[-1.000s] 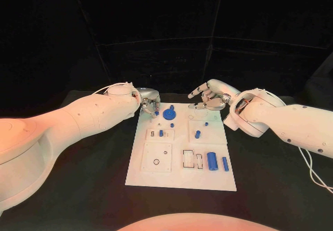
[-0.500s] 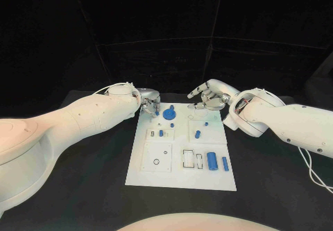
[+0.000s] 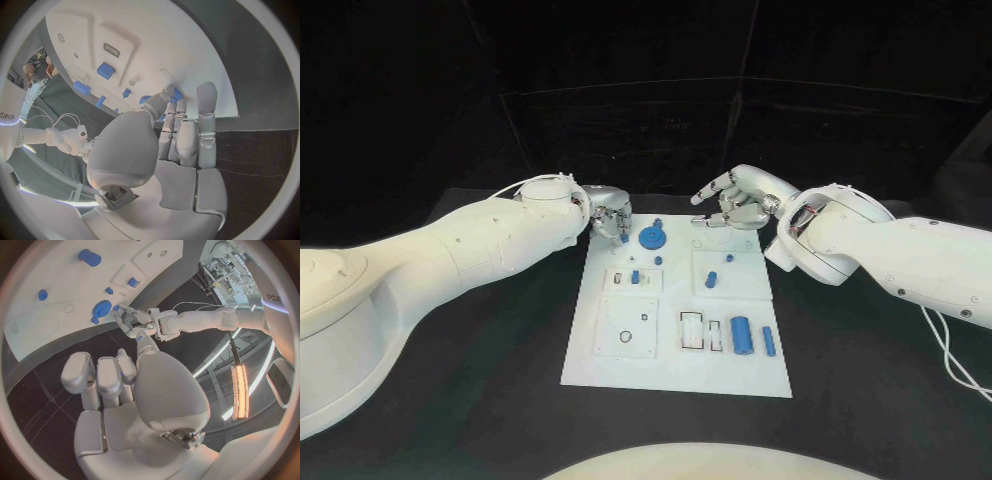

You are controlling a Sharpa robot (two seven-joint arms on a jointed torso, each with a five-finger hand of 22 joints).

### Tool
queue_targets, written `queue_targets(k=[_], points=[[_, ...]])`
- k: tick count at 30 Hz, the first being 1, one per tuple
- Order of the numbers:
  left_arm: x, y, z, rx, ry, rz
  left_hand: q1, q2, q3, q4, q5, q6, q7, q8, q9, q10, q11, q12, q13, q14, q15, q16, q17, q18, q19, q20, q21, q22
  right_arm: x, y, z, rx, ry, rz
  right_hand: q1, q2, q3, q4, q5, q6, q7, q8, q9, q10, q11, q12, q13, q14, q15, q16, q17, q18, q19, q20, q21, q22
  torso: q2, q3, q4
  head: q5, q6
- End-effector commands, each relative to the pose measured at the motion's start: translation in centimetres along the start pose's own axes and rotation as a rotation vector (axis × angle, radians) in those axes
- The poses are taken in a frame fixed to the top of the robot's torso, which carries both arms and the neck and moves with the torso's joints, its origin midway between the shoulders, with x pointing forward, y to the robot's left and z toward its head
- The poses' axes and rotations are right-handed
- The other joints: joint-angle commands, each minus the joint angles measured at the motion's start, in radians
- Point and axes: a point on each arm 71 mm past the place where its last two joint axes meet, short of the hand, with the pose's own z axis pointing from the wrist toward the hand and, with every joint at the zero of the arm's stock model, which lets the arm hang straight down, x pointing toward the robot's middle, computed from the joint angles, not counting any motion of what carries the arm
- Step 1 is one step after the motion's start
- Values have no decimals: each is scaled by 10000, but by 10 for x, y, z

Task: Assemble the parts on the task board

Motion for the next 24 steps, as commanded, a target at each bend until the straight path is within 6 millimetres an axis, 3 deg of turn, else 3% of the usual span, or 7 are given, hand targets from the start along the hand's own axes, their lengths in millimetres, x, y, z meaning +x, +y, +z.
queue_targets(k=[1,11,24], points=[[0,3,-4,232,-562,-43,-28,94,128,-54,34,97,22,-68,7,120,-17,-99,35,96,-24,24,23,-90,86,-4,74,76,-1,1,0,-55,28,4,-6,77,6,-55,26,55,0,53,-5,16,-10,60,-11,52,-80,-15,11,77,-24,-22,-46,10,1,-4,-1,-17,-17],[1,9,-15,643,-678,-202,59,51,766,-405,35,267,8,-194,22,30,47,-645,11,83,5,-44,-143,-82,-35,-10,132,183,-1,0,-1,-34,28,-2,-2,78,3,-58,51,58,0,55,-5,14,-10,57,-14,51,-81,-20,4,78,-26,-23,-49,4,3,-5,7,8,-23],[12,9,-24,972,-91,-13,-13,-155,1002,-457,21,292,-31,-282,24,-145,96,-965,6,28,45,-95,-300,-48,-238,13,70,152,-2,-1,-2,1,31,-7,-2,78,3,-58,51,58,0,55,-5,14,-10,57,-14,51,-81,-20,4,78,-26,-23,-49,4,2,3,-1,34,-23]])
